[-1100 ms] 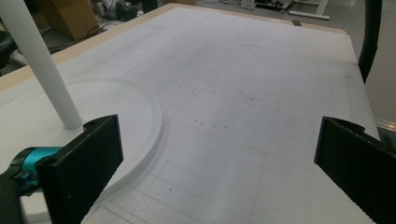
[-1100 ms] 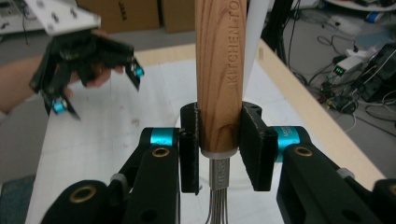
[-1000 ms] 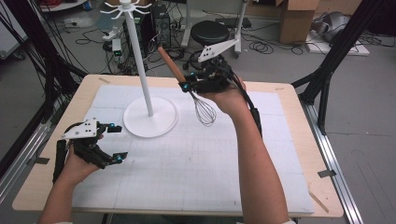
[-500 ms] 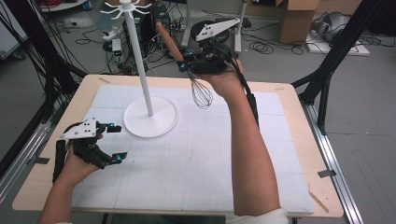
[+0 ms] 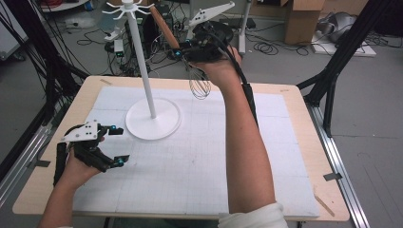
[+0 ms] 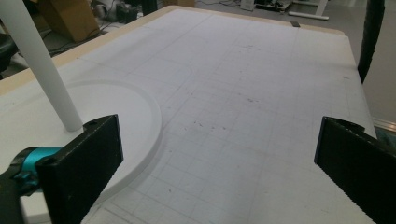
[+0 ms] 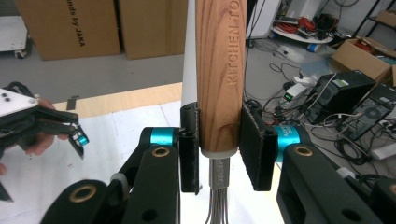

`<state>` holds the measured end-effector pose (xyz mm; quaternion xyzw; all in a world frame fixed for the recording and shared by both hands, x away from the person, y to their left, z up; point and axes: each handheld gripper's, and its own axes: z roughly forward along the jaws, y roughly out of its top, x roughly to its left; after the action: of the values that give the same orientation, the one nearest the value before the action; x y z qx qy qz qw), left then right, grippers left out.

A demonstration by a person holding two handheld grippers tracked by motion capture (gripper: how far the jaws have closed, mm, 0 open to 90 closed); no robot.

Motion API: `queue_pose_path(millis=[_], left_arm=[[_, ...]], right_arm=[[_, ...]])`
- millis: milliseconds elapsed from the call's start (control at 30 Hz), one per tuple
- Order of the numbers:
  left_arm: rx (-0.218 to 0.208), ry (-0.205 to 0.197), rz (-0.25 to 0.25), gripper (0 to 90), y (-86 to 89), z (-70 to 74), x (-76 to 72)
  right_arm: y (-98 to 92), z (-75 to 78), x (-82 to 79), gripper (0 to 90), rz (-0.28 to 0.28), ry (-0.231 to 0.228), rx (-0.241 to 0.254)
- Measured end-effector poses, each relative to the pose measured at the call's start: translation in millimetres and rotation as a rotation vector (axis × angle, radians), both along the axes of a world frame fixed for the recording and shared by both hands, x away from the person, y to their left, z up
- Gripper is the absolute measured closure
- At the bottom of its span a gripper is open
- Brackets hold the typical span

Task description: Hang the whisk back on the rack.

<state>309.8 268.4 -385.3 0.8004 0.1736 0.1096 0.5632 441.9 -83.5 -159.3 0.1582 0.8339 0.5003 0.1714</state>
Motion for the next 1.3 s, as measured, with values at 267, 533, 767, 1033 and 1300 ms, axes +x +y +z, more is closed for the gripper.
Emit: queue_pose_path(millis=[267, 533, 767, 1033, 1300], left_arm=[[-0.007, -0.005, 0.005, 1.7, 2.8, 1.4, -0.7], [-0.004, -0.005, 0.005, 1.7, 3.4, 1.6, -0.9], [-0.008, -0.004, 0.003, 1.7, 3.3, 1.8, -1.3], [-0.007, -0.005, 0.002, 1.7, 3.1, 1.6, -1.1], [-0.009, -0.005, 0.004, 1.7, 3.6, 2.1, -1.7]], right_arm=[[2.8, -1.5, 4.7, 70.5, -0.021, 0.003, 0.005], [7.7, -1.4, 7.5, 70.5, -0.028, 0.003, -0.017], [15.0, -4.4, 8.5, 70.5, -0.028, 0.005, -0.032], [23.4, -5.2, 11.4, 70.5, -0.049, 0.005, -0.051], [31.3, -9.2, 14.1, 70.5, -0.044, 0.023, -0.045]])
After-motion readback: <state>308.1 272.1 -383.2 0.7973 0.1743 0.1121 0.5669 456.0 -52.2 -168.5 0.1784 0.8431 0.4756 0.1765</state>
